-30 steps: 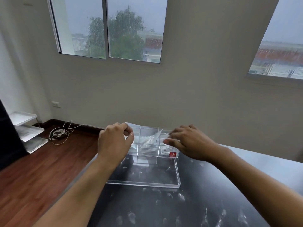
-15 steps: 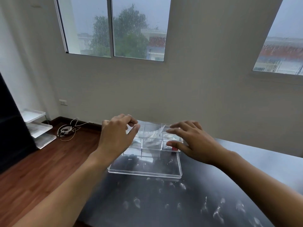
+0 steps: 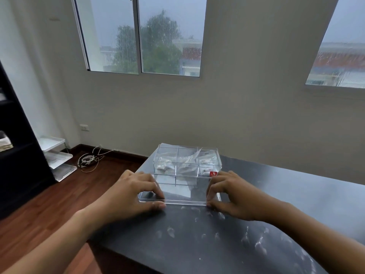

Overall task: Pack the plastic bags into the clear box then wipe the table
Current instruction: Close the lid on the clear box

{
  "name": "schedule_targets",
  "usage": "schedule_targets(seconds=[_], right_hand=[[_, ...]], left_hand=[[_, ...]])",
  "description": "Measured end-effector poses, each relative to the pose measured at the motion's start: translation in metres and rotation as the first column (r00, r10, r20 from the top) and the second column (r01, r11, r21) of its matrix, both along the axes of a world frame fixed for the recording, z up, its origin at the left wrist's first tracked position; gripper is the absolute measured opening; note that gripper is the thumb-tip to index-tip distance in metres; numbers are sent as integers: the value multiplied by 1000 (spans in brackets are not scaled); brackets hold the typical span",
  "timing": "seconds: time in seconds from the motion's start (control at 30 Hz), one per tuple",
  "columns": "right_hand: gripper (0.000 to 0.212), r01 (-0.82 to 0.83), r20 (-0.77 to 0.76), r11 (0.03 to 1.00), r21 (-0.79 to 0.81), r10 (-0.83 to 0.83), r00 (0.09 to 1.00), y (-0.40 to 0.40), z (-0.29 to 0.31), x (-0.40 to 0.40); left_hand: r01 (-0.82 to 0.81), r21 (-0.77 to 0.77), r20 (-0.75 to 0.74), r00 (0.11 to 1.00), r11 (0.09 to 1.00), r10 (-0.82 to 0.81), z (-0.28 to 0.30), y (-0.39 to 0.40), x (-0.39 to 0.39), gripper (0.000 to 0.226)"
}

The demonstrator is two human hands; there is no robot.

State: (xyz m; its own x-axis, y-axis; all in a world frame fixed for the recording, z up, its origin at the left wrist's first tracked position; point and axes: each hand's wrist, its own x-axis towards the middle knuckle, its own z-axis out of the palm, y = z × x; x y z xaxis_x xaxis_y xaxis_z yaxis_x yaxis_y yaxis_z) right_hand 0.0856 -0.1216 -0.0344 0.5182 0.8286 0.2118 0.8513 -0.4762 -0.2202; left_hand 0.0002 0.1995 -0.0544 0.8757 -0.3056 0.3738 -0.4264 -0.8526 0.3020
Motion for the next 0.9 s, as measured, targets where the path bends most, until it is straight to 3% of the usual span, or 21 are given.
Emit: schedule_targets(seconds=[0.23, 0.33, 0.4, 0.5, 0.63, 0.73, 0.9], right_hand=[[13, 56, -121, 985, 166, -36, 992, -2, 27, -3], [10, 154, -185, 934, 323, -97, 978, -2, 44, -8], [12, 170, -128, 907, 385, -130, 983, 0, 48, -10], [59, 105, 79, 926, 363, -143, 987, 1, 50, -14], [112, 129, 393, 965, 229, -212, 895, 6, 48, -8], [123, 200, 423, 949, 243, -290, 859, 10, 46, 7], [112, 239, 316, 950, 203, -294, 902, 15, 48, 37]], left_hand=[[5, 21, 153, 988, 1000, -9, 9, 3, -13, 21], [-15, -97, 277, 960, 995, 41, 22, -2, -17, 18], [-41, -214, 319, 941, 976, 110, 33, -6, -16, 19], [-39, -362, 323, 932, 931, 165, 49, -15, -9, 16], [-51, -576, 202, 958, 816, 203, 66, -27, 8, 17], [-43, -712, 93, 983, 700, 156, 73, -34, 24, 21], [-104, -821, 2, 983, 561, 186, 75, -38, 58, 25]])
